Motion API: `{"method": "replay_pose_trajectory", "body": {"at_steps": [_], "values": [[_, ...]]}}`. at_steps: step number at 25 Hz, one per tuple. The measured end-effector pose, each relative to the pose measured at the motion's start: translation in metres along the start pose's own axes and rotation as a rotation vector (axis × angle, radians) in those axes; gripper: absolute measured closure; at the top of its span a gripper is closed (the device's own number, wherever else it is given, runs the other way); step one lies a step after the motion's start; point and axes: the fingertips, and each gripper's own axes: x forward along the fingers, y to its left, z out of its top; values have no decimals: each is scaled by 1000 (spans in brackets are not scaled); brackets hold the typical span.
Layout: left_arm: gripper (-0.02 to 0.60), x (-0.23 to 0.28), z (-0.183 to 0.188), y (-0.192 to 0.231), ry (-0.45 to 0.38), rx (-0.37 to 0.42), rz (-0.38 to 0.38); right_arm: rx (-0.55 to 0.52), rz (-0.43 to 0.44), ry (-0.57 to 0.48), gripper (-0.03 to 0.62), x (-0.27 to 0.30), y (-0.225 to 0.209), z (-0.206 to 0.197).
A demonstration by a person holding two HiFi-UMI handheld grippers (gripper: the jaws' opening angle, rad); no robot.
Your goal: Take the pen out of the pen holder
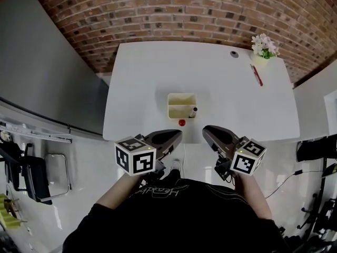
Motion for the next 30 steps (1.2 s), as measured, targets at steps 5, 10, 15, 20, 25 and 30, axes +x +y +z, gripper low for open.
{"method": "replay_pose_trajectory", "body": {"at_steps": [5,10,15,20,25,30], "values": [[578,5,6,12,10,-10,-4,-132,-94,-13,556,8,-23,5],[578,4,20,30,-16,-27,19,-143,-100,-4,500,22,-38,7],[578,5,30,42,-27,-40,28,-193,-110,57,421,35,-52,-3],[578,5,34,55,-43,-65,52,-209,-162,108,421,47,-74,-13],[578,3,33,69,-51,-98,80,-221,-180,135,421,59,-88,-23],[578,-2,30,82,-50,-116,110,-309,-212,178,421,70,-98,-35]]}}
